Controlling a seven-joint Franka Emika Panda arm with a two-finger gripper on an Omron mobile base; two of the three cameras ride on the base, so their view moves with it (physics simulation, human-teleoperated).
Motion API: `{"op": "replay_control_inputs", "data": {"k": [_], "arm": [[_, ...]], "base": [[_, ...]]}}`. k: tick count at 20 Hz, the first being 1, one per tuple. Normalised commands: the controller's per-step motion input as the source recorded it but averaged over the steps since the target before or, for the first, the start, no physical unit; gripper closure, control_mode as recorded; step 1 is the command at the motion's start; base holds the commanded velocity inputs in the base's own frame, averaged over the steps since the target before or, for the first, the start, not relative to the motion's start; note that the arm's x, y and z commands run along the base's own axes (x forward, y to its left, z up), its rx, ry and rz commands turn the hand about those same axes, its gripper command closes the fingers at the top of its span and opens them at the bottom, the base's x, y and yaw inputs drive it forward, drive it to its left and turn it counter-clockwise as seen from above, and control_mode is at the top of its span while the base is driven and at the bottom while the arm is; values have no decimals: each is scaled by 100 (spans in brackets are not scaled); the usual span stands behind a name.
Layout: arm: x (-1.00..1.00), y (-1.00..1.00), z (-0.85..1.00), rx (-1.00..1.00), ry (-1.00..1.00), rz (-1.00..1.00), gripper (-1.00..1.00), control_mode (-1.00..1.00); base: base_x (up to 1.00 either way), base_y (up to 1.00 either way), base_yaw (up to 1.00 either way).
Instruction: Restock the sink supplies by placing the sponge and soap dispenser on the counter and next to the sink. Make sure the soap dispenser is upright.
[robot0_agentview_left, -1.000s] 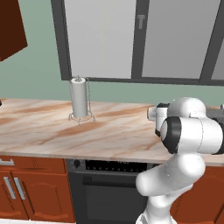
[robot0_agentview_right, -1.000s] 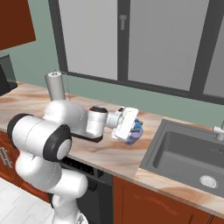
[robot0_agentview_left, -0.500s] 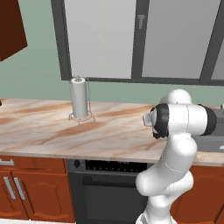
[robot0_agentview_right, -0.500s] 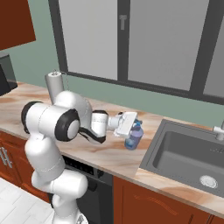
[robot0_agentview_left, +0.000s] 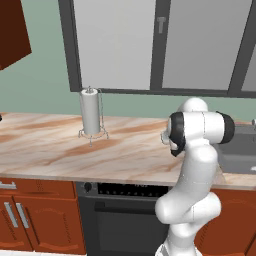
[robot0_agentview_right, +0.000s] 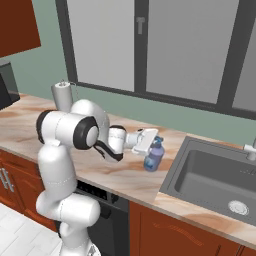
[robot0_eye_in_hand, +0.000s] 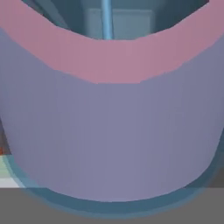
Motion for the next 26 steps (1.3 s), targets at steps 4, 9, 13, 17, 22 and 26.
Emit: {"op": "replay_control_inputs", "data": {"k": [4, 9, 13, 17, 22, 26], "arm": [[23, -29, 0, -2, 0, -15, 100, -100], [21, -26, -16, -6, 0, -13, 100, -100], [19, -10, -35, -10, 0, -11, 100, -100], [1, 0, -57, -17, -2, -7, 100, -100], [-21, 15, -61, -12, -13, -3, 100, -100], [-62, 23, -26, -3, -19, -3, 100, -100]], "base": [[0, 0, 0], [0, 0, 0], [0, 0, 0], [0, 0, 0], [0, 0, 0], [0, 0, 0]]}}
